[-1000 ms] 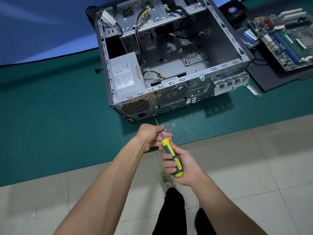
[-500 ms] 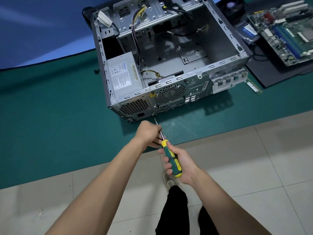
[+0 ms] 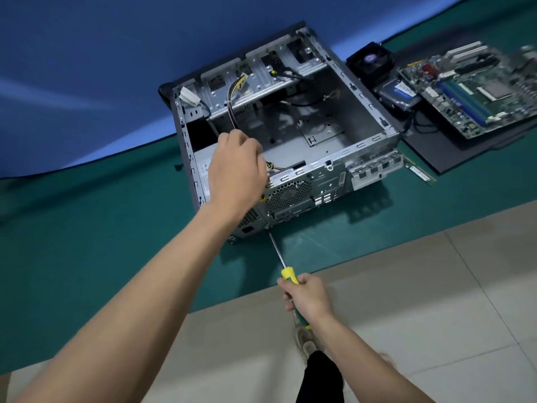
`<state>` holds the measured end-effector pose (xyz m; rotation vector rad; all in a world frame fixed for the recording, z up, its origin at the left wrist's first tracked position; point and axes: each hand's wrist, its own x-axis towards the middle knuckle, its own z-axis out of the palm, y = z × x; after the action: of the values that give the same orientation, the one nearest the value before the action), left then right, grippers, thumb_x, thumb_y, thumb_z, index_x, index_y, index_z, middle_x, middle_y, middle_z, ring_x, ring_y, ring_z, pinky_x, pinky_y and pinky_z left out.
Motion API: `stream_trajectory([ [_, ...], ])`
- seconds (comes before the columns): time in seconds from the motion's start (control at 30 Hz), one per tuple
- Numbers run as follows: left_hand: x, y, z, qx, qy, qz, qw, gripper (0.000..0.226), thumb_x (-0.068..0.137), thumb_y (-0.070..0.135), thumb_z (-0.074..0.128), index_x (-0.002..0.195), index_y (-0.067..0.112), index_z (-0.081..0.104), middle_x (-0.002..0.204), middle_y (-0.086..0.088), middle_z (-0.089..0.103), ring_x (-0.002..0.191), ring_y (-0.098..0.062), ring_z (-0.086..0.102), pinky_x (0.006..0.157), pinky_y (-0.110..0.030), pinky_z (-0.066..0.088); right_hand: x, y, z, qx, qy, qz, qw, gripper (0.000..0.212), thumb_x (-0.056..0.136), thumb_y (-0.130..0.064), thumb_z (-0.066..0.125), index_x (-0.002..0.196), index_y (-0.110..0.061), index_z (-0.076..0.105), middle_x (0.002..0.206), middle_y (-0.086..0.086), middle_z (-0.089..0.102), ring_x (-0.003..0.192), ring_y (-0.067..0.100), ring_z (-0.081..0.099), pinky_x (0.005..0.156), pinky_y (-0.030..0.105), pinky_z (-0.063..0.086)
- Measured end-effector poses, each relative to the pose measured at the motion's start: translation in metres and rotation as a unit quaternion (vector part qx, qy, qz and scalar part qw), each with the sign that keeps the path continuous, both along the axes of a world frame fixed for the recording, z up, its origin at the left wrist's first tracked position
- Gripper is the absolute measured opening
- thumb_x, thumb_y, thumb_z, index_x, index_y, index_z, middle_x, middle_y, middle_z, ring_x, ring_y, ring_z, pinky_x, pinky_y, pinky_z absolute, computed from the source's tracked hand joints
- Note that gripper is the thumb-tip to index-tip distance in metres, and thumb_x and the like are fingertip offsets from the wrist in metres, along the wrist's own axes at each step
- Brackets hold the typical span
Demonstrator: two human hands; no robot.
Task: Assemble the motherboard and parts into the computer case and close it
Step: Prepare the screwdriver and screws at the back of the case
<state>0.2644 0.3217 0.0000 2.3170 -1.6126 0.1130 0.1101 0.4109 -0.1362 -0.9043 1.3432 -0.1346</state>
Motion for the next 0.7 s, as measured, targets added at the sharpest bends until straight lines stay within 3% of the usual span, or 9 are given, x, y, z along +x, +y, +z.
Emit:
stream_trajectory([
  [0.1, 0.024, -0.036, -0.009, 0.256, -0.072, -0.008, 0.964, 0.025, 0.091, 0.01, 0.042, 0.1, -0.001, 0.063, 0.115, -0.018, 0.058, 0.114, -0.032, 0.045, 0.101, -0.043, 0.034, 0.002, 0.0, -0.005, -0.01, 0.016, -0.002, 1.0, 0.032, 0.084, -0.028, 0.068, 0.061, -0.017, 0.05, 0.048, -0.005, 0.057, 0.042, 0.014, 0.055, 0.057, 0.032, 0.043],
  [0.17, 0.032, -0.053, -0.019, 0.382, -0.128, -0.011, 0.915, 0.017, 0.089, 0.009, 0.042, 0.086, 0.004, 0.058, 0.106, -0.015, 0.061, 0.116, -0.033, 0.045, 0.114, -0.049, 0.015, 0.0, -0.001, -0.007, -0.024, 0.033, 0.004, 0.999, 0.032, 0.083, -0.03, 0.069, 0.06, -0.016, 0.052, 0.051, -0.003, 0.058, 0.049, 0.019, 0.056, 0.063, 0.038, 0.049],
  [0.27, 0.034, -0.07, -0.034, 0.466, -0.241, -0.007, 0.851, 0.023, 0.094, 0.018, 0.041, 0.099, 0.011, 0.063, 0.086, -0.001, 0.061, 0.11, -0.03, 0.053, 0.114, -0.057, 0.007, -0.004, -0.001, -0.007, -0.057, 0.066, 0.017, 0.996, 0.039, 0.084, -0.036, 0.068, 0.056, -0.017, 0.049, 0.048, -0.006, 0.047, 0.051, 0.018, 0.046, 0.056, 0.033, 0.04],
  [0.37, 0.032, -0.08, -0.053, 0.518, -0.323, -0.021, 0.792, 0.028, 0.098, 0.023, 0.039, 0.119, 0.017, 0.058, 0.12, -0.002, 0.061, 0.12, -0.029, 0.05, 0.109, -0.055, 0.021, -0.002, 0.003, -0.002, -0.088, 0.144, 0.039, 0.985, 0.045, 0.085, -0.047, 0.062, 0.057, -0.017, 0.045, 0.045, -0.005, 0.04, 0.048, 0.014, 0.04, 0.048, 0.027, 0.028],
  [0.47, 0.035, -0.086, -0.063, 0.525, -0.307, -0.027, 0.793, 0.023, 0.097, 0.024, 0.04, 0.11, 0.019, 0.058, 0.122, -0.001, 0.059, 0.116, -0.024, 0.052, 0.1, -0.04, 0.035, 0.001, 0.005, 0.004, -0.101, 0.161, 0.038, 0.981, 0.041, 0.086, -0.05, 0.06, 0.062, -0.02, 0.045, 0.052, -0.007, 0.045, 0.053, 0.014, 0.046, 0.05, 0.027, 0.031],
  [0.6, 0.043, -0.094, -0.058, 0.51, -0.261, -0.05, 0.818, 0.011, 0.092, 0.027, 0.047, 0.083, 0.022, 0.051, 0.087, 0.005, 0.054, 0.092, -0.021, 0.055, 0.079, -0.029, 0.036, 0.001, 0.002, 0.002, -0.088, 0.107, -0.037, 0.99, 0.027, 0.08, -0.043, 0.071, 0.082, -0.025, 0.051, 0.073, -0.012, 0.06, 0.073, 0.015, 0.061, 0.064, 0.028, 0.044],
  [0.7, 0.043, -0.096, -0.059, 0.515, -0.263, -0.048, 0.815, 0.015, 0.09, 0.023, 0.045, 0.076, 0.021, 0.051, 0.074, 0.009, 0.052, 0.087, -0.019, 0.055, 0.075, -0.028, 0.034, 0.0, 0.0, 0.0, -0.003, 0.003, -0.104, 0.995, 0.029, 0.081, -0.032, 0.075, 0.074, -0.01, 0.056, 0.057, -0.004, 0.06, 0.043, 0.018, 0.055, 0.042, 0.023, 0.04],
])
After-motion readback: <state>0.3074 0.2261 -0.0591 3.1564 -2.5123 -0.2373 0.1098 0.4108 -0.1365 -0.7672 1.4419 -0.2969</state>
